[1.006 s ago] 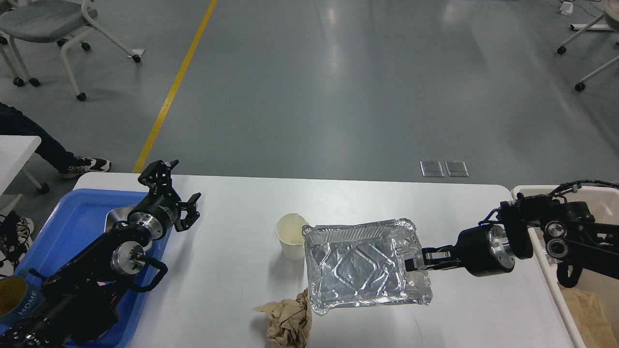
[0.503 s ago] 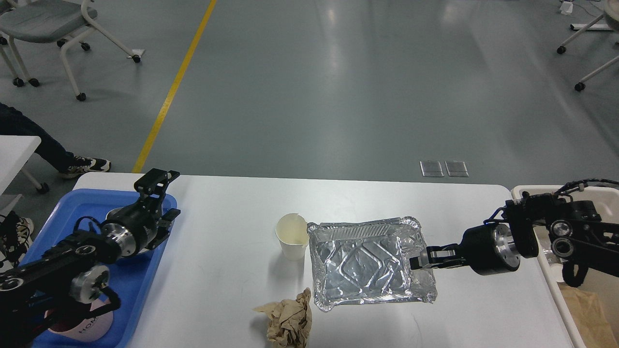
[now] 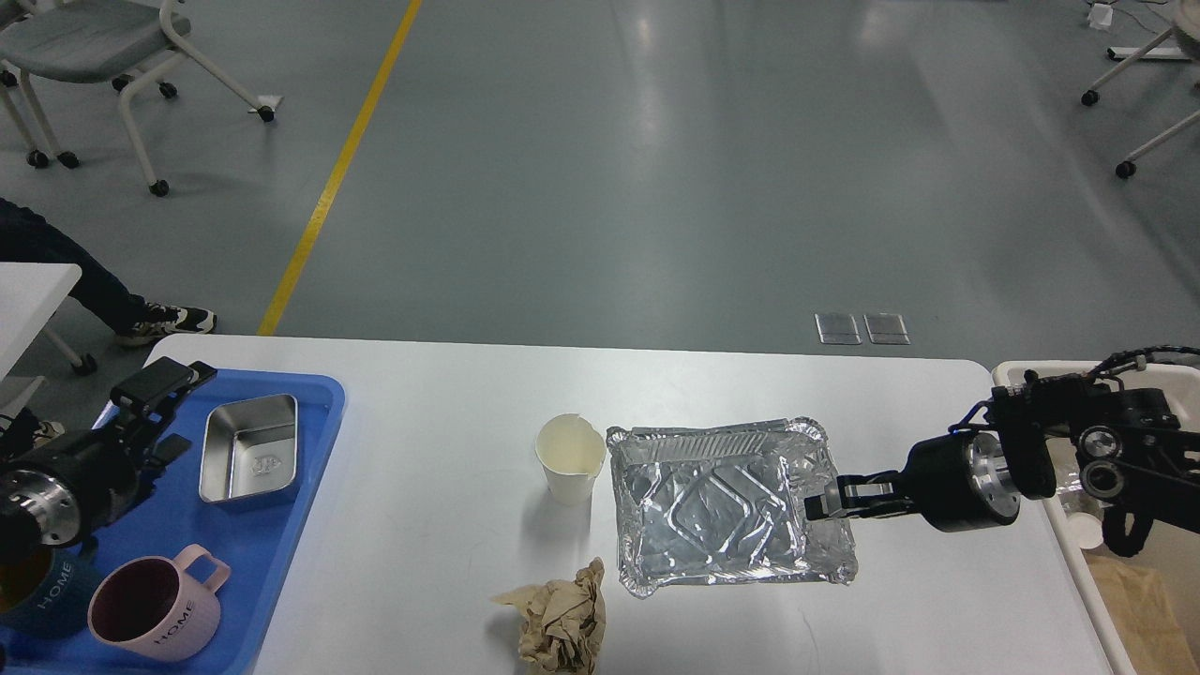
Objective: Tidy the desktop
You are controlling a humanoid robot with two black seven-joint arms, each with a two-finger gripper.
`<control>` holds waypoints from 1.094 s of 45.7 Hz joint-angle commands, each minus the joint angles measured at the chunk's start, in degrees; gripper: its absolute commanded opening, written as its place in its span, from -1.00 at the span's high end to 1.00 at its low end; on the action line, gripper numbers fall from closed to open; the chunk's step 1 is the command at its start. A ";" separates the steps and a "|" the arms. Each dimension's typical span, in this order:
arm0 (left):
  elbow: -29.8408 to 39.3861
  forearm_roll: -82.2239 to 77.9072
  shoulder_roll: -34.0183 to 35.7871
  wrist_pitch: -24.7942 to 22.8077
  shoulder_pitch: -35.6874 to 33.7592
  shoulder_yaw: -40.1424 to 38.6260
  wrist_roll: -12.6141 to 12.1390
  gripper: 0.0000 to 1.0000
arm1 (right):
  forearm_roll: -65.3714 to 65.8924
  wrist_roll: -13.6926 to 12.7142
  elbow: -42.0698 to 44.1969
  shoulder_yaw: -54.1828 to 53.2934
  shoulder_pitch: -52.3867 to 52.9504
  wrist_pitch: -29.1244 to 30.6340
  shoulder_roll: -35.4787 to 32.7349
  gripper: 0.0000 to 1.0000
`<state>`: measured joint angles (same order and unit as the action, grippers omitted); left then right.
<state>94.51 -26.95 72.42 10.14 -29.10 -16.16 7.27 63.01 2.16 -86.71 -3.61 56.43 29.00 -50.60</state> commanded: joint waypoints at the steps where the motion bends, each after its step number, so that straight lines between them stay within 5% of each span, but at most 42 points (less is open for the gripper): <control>1: 0.67 -1.08 4.30 -6.87 -0.26 -0.02 0.20 -0.94 | 0.00 0.03 -0.13 0.00 -0.01 0.00 -0.03 1.00; 8: 1.55 -7.58 8.61 -10.49 -0.35 -0.02 0.20 -0.94 | 0.00 0.03 -0.13 -0.08 0.08 0.00 -0.03 1.00; 33: 1.64 -2.76 13.54 -9.61 -0.08 -0.02 2.49 -0.93 | 0.00 0.03 -0.22 -0.26 0.08 0.00 -1.08 1.00; 50: -5.74 -5.30 3.71 -10.84 -2.71 -0.72 1.70 -0.94 | 0.00 0.03 -0.39 -0.44 0.17 0.00 -0.99 1.00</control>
<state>92.27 -30.56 81.67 0.27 -29.97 -16.69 9.25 63.02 2.20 -86.99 -4.03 56.60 29.00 -51.61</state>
